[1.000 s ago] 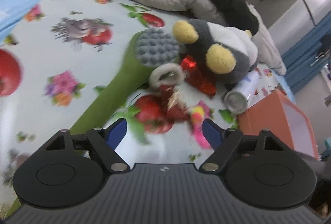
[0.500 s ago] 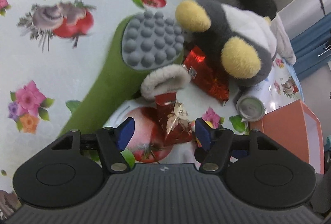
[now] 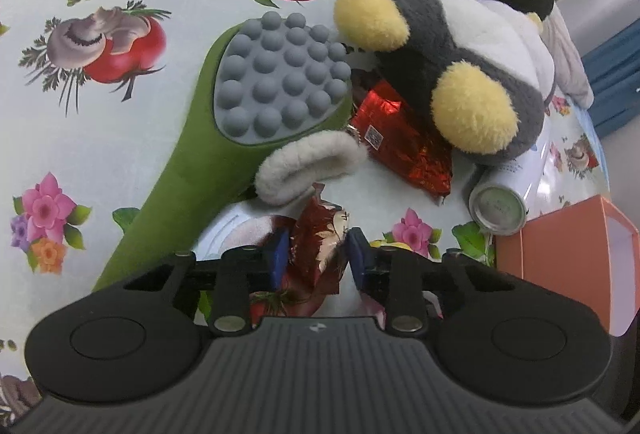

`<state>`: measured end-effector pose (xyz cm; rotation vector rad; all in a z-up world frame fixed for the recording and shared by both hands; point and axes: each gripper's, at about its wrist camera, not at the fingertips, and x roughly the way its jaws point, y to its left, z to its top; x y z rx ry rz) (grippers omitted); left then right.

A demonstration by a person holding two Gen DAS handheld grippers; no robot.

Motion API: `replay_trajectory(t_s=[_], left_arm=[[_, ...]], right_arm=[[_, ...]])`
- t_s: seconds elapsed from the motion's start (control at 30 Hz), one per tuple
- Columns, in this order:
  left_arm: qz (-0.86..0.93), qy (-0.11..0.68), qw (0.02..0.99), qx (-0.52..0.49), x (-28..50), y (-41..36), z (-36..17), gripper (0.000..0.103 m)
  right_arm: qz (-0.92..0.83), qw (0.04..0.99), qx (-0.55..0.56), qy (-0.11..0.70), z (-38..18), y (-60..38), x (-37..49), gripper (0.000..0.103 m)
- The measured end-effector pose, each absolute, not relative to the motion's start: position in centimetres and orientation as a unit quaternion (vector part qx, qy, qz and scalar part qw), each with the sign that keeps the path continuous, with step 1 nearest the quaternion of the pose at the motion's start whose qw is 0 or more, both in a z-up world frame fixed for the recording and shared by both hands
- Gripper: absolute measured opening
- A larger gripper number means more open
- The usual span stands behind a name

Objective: Organize soft objects
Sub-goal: 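Grasp the brown wrapped candy with the left gripper while the right grasps the yellow-pink feather toy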

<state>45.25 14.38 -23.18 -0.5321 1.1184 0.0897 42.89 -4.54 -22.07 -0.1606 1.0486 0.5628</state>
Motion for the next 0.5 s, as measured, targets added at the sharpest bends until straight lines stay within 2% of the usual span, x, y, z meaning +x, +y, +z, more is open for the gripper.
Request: replay_trajectory(t_s=[0.23,0.5], left_arm=[[0.043,0.548,0.816,-0.177,43.1,13.0,-21.4,0.034],[0.051,0.534,0.823,-0.186,38.9,13.4,-18.5,0.034]], right_arm=[[0.263,0.826,-0.085,0.492,-20.3,-6.0,40.5,0.033],[0.263,0.831,-0.072,0.485,-17.5,-8.2,37.1,0.032]])
